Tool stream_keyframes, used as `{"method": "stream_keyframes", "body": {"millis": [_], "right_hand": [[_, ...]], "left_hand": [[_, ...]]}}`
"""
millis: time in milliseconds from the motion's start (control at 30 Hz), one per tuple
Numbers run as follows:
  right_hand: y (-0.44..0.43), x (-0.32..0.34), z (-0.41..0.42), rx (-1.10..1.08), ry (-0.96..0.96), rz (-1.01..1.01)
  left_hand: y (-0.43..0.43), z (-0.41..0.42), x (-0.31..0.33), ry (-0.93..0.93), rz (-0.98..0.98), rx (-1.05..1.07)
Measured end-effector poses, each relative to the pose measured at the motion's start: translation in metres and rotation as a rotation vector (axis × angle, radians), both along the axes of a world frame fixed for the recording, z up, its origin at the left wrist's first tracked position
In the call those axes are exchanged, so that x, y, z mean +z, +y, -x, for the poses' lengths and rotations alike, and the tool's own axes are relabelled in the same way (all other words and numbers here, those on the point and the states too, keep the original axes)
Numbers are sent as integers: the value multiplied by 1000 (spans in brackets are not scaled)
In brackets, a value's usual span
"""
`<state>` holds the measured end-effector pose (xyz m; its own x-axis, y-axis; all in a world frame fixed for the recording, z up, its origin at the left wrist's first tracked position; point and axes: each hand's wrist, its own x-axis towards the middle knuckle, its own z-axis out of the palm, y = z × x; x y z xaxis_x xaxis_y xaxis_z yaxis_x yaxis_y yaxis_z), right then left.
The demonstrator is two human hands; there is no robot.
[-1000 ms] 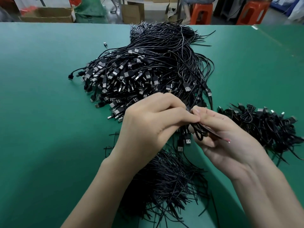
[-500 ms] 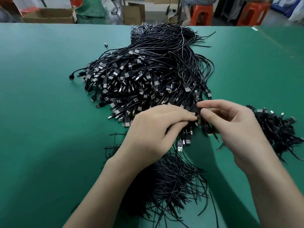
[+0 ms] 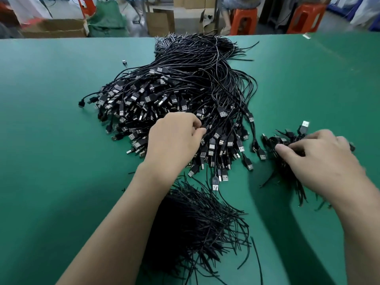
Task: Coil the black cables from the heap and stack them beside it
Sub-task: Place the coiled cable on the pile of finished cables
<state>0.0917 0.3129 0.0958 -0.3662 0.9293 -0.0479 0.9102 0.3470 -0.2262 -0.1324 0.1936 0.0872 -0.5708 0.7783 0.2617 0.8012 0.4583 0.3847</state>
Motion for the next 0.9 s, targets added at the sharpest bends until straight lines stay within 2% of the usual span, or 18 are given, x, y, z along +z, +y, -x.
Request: {"method": "stream_keyframes", "body": {"millis": [167, 267, 400, 533, 767, 833, 900], "right_hand": [[-16, 2, 17, 146, 6, 50], [-27, -1, 28, 252, 128, 31], [-42, -5, 41, 418, 274, -8], [-51, -14, 50, 553, 320, -51], [-57, -16, 59, 717, 499, -135], [-59, -17, 61, 742, 561, -135], [-62, -18, 64, 748, 641, -119]], "left_hand": [[28, 9, -5, 40, 191, 64], [30, 11, -8, 37, 172, 62], [24, 11, -4, -117, 125, 31], [9, 6, 8, -442, 87, -126], [-32, -12, 40, -467, 49, -320], [-41, -22, 51, -577, 14, -453], [-46, -33, 56, -533, -4, -575]]}}
